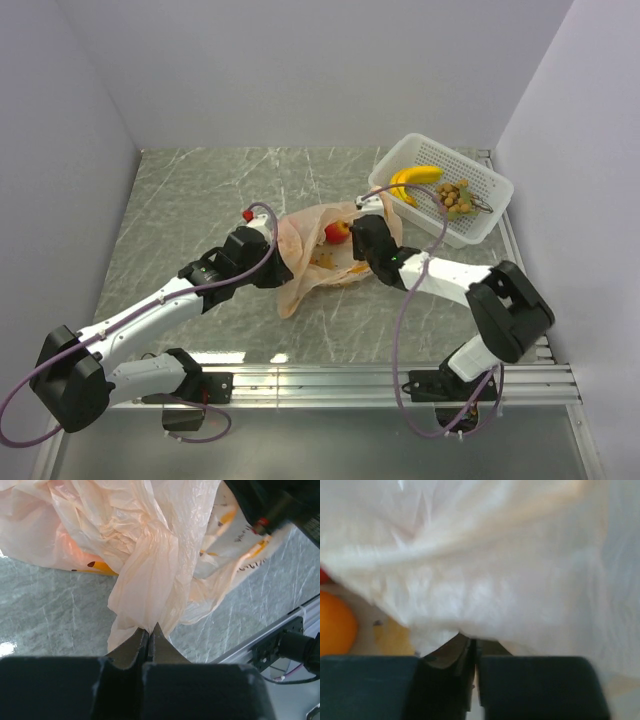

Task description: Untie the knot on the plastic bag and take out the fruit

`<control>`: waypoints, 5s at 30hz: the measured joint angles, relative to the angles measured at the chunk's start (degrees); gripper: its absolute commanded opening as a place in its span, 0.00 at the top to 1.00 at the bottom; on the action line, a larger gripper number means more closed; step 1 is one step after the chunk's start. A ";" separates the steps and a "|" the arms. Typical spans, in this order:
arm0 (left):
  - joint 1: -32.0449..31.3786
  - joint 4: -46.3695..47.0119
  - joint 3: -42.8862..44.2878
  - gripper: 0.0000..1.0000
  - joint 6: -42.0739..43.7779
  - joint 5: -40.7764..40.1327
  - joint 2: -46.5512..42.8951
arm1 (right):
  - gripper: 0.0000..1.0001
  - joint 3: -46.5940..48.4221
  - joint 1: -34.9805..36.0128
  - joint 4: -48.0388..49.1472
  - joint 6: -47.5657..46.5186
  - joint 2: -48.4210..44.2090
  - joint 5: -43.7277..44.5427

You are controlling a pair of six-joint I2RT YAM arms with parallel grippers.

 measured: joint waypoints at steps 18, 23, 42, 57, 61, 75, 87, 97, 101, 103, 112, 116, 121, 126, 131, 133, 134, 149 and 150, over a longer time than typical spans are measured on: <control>-0.66 -0.17 0.59 0.99 -0.68 -1.18 -3.74 | 0.02 2.19 0.11 5.70 10.78 4.39 -2.38; -1.55 0.17 0.59 1.00 -0.66 -1.01 -2.91 | 0.05 7.76 0.13 4.52 11.30 10.32 -1.11; -3.02 -0.17 0.59 1.00 -1.11 -3.45 -1.07 | 0.95 4.13 0.44 7.65 8.41 9.03 -6.38; -2.82 -6.10 5.11 0.99 -0.35 -15.58 0.98 | 0.97 4.28 0.59 4.50 -0.50 -12.33 -41.55; -2.10 -8.20 5.46 1.00 0.42 -17.88 -0.57 | 0.94 5.99 0.59 3.91 -0.68 -10.67 -49.46; 1.70 -3.67 -2.89 0.99 1.38 -11.89 -8.50 | 0.62 0.48 1.84 1.77 0.57 -1.25 -38.32; -4.20 2.67 -9.44 0.99 -3.04 -3.89 -2.78 | 0.04 -0.55 9.44 -0.76 -0.28 -1.97 -21.66; -4.20 1.99 -9.44 0.99 -3.54 -4.57 -3.69 | 0.03 2.97 16.24 -6.40 -8.15 -2.58 -10.19; -4.20 0.74 -9.44 0.99 -3.78 -5.92 -5.09 | 0.03 3.74 17.31 -8.26 -10.73 -3.06 -4.83; -4.22 0.00 -9.44 1.00 -4.00 -6.56 -5.75 | 0.03 3.80 17.38 -10.01 -11.47 -4.42 -3.23; -4.22 -1.22 -9.44 0.99 -4.57 -7.63 -6.80 | 0.08 6.19 17.35 -10.88 -15.98 -8.61 -7.08; -4.22 -1.38 -9.44 0.99 -4.57 -7.65 -6.82 | 0.07 6.36 16.94 -9.40 -16.57 -2.23 -11.06; -4.22 -1.79 -9.44 0.99 -4.57 -8.15 -7.52 | 0.06 6.36 14.93 -8.44 -16.31 4.96 -14.27; -4.22 -1.81 -9.44 0.99 -4.59 -8.61 -7.91 | 0.25 6.36 13.68 -6.47 -15.43 8.15 -15.50; -4.20 -2.38 -9.42 0.99 -4.57 -9.20 -7.89 | 0.72 4.87 13.55 -5.14 -14.75 6.36 -16.81; -4.22 -2.97 -9.35 0.99 -4.57 -10.01 -7.72 | 0.80 3.80 13.55 -6.05 -14.71 3.28 -17.38; -4.20 -3.21 -9.27 0.99 -4.57 -10.32 -7.50 | 0.81 3.61 13.55 -6.69 -14.71 1.70 -17.66; -4.04 -6.38 -5.77 0.99 -3.89 -13.57 -4.61 | 0.88 15.85 -3.02 -11.65 -12.22 -22.47 -23.15; -3.96 -6.60 -5.77 1.00 -3.89 -13.68 -4.70 | 0.88 17.03 -6.14 -11.98 -11.26 -21.81 -21.20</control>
